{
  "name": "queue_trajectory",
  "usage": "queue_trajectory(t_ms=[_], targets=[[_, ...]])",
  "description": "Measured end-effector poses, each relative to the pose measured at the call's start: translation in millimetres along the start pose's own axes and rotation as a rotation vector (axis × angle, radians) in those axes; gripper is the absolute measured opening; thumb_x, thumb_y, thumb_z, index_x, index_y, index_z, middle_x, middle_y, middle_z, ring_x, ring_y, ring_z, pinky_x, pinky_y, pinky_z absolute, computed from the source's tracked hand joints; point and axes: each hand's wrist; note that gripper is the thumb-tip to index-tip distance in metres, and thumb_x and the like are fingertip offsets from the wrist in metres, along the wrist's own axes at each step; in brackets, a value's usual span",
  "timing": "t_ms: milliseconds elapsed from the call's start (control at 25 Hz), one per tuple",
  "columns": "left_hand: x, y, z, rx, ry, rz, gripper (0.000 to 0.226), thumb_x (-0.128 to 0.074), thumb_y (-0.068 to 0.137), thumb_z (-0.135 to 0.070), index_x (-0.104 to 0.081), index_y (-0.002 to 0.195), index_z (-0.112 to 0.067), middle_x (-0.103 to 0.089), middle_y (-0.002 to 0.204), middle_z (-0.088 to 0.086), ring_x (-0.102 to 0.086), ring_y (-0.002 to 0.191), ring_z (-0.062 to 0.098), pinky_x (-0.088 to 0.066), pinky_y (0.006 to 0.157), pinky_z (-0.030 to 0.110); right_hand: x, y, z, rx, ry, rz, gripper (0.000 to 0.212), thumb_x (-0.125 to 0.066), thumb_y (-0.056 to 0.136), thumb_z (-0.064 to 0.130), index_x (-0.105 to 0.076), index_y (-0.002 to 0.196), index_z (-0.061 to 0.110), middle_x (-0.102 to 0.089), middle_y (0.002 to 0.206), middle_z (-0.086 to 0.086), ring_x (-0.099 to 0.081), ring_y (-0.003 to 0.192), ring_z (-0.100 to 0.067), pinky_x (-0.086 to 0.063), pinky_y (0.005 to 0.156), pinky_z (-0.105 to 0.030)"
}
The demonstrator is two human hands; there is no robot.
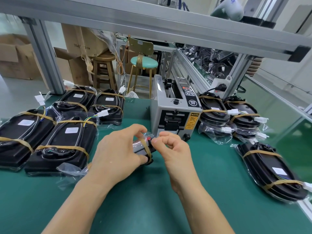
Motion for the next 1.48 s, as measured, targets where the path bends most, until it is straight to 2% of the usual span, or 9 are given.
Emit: queue_trajectory(t_ms=[280,360,480,880,1040,1160,1280,1360,1480], targets=[[0,0,-2,-0.015,0.014,0.006,0.059,-0.082,0.057,-0.033,-0.055,0.108,-0.041,-0.061,0.096,-0.027,-0.058,0.088,0.016,-0.046,0.079,0.032,-7,-3,1,0.111,-0.257,-0.126,0.015,-0.071,0.081,0.013,-0.069,0.066,0.012,-0.056,0.099,0.01,-0.054,0.095,0.002,-0.037,0.078,-0.006],[0,0,-2,-0.01,0.014,0.002,0.056,-0.082,0.056,-0.033,-0.057,0.104,-0.041,-0.059,0.088,-0.027,-0.058,0.085,0.017,-0.045,0.075,0.031,-12,-4,-2,0.049,-0.176,-0.157,0.007,-0.07,0.081,0.013,-0.065,0.077,0.017,-0.059,0.096,0.009,-0.057,0.088,-0.002,-0.038,0.073,-0.007],[1,-2,-2,-0.001,0.0,-0.009,0.051,-0.082,0.055,-0.032,-0.058,0.098,-0.04,-0.054,0.074,-0.029,-0.056,0.079,0.016,-0.041,0.068,0.029,-19,-5,-6,-0.109,0.13,-0.156,0.019,-0.061,0.087,0.013,-0.052,0.098,0.026,-0.06,0.085,0.016,-0.056,0.066,0.008,-0.047,0.068,-0.015],[4,-3,-3,-0.018,-0.018,0.005,0.05,-0.082,0.055,-0.032,-0.056,0.097,-0.043,-0.063,0.091,-0.026,-0.061,0.086,0.016,-0.046,0.075,0.031,-19,4,-8,-0.09,0.085,-0.06,0.006,-0.062,0.09,0.02,-0.06,0.095,0.023,-0.063,0.093,0.003,-0.058,0.084,-0.01,-0.048,0.077,-0.027],[8,-6,-2,-0.071,-0.071,0.034,0.059,-0.076,0.05,-0.036,-0.059,0.106,-0.042,-0.061,0.09,-0.031,-0.063,0.094,0.015,-0.048,0.084,0.035,7,6,-13,-0.077,0.04,0.084,0.026,-0.073,0.084,0.021,-0.06,0.106,0.024,-0.063,0.099,0.005,-0.059,0.089,-0.004,-0.049,0.085,-0.021],[21,-5,12,-0.082,-0.42,-0.043,0.062,-0.078,0.048,-0.025,-0.065,0.107,-0.039,-0.07,0.099,-0.019,-0.066,0.099,0.011,-0.05,0.094,0.031,41,8,-13,0.029,-0.098,0.256,0.071,-0.082,0.07,0.031,-0.047,0.131,0.037,-0.05,0.134,0.02,-0.043,0.126,0.007,-0.033,0.104,-0.012],[30,-2,30,-0.195,-0.827,-0.051,0.071,-0.086,0.044,-0.013,-0.069,0.11,-0.032,-0.07,0.111,-0.005,-0.064,0.107,0.012,-0.048,0.094,0.023,46,11,-2,0.239,-0.401,0.457,0.11,-0.089,0.059,0.032,-0.024,0.146,0.046,-0.022,0.151,0.029,-0.017,0.137,0.016,-0.019,0.105,0.0],[27,-2,37,-0.261,-1.048,-0.043,0.074,-0.083,0.042,-0.001,-0.07,0.11,-0.027,-0.071,0.11,-0.001,-0.065,0.105,0.015,-0.05,0.092,0.024,39,18,10,0.368,-0.475,0.459,0.113,-0.092,0.059,0.023,-0.023,0.147,0.041,-0.026,0.151,0.021,-0.023,0.137,0.01,-0.021,0.109,-0.006],[24,-5,46,-0.27,-1.166,-0.041,0.076,-0.062,0.046,0.015,-0.069,0.111,-0.024,-0.07,0.107,-0.001,-0.064,0.1,0.017,-0.053,0.087,0.028,30,27,26,0.41,-0.461,0.445,0.087,-0.09,0.059,0.012,-0.043,0.128,0.035,-0.057,0.116,0.019,-0.055,0.106,0.004,-0.04,0.094,-0.013]])
Point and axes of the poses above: each hand's wrist, its own y-axis towards the middle knuckle, its own x-axis out of the back of the hand, z = x × y
